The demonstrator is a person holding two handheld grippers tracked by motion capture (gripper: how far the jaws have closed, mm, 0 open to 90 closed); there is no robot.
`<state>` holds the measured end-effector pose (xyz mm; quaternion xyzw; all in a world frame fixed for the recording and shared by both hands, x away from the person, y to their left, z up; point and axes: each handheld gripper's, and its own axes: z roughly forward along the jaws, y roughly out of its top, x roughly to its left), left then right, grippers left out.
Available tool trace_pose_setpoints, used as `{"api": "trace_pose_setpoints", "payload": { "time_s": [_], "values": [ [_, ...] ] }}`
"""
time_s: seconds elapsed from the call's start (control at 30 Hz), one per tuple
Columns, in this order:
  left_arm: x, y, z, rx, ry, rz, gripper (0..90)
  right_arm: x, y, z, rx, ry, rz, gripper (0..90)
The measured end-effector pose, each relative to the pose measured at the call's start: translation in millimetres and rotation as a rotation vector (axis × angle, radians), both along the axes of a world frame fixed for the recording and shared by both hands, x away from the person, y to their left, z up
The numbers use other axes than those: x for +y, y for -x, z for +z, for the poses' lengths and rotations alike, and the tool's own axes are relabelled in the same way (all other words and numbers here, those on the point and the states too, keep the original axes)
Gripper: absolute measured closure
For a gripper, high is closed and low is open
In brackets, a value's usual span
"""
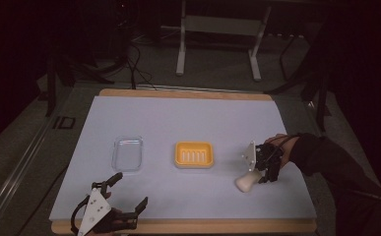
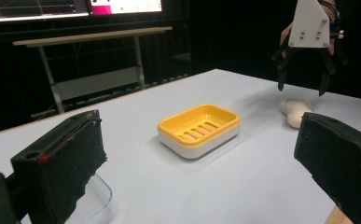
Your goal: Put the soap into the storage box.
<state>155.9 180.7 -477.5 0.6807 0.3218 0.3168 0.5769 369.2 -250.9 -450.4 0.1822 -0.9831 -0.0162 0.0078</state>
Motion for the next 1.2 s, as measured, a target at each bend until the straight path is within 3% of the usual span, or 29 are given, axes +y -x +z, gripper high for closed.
{"api": "trace_pose_setpoints", "payload": {
  "time_s": [0.4,0.83,1.2],
  "values": [
    [1.3,7.9,-1.4,0.011,-0.006,0.022,1.7,19.9,16.4,-2.0,0.008,0.003,0.134,28.4],
    [4.2,12.9,-2.8,0.019,-0.008,0.042,1.7,21.2,15.1,-18.0,0.005,0.03,0.179,30.3],
    [3.5,13.8,-3.4,0.023,-0.025,0.042,1.7,17.7,10.8,-33.7,0.014,0.055,0.176,34.8]
  ]
}}
